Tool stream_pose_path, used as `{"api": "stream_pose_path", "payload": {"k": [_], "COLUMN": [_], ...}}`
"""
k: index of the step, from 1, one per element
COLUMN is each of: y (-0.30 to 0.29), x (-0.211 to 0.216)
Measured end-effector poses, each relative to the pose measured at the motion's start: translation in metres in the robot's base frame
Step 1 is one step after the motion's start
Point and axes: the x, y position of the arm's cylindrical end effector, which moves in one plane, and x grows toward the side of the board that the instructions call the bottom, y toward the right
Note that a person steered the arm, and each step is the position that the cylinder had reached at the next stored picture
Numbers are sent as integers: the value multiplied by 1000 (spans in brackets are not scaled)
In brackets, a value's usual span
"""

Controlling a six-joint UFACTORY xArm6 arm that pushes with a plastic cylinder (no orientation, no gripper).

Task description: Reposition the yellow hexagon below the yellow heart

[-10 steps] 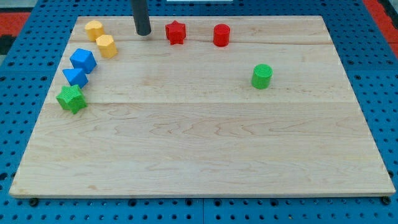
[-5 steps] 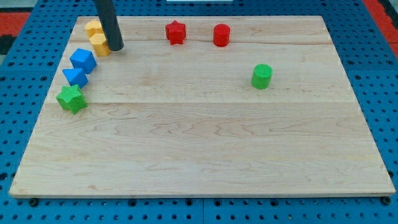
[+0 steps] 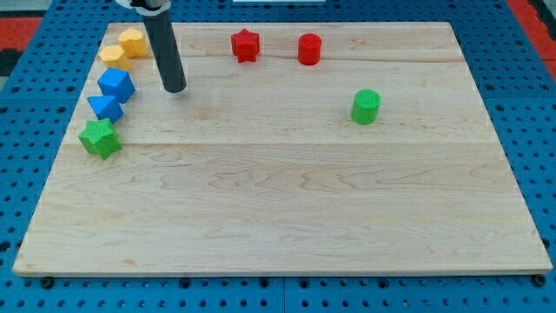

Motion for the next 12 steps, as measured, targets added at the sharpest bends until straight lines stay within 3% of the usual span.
{"api": "stream_pose_path", "payload": {"k": [1, 3, 4, 5, 6, 8, 10, 12], "y": [-7, 3, -70, -147, -147, -147, -147, -128], "x": [25, 237, 264, 254, 247, 149, 112, -24]}}
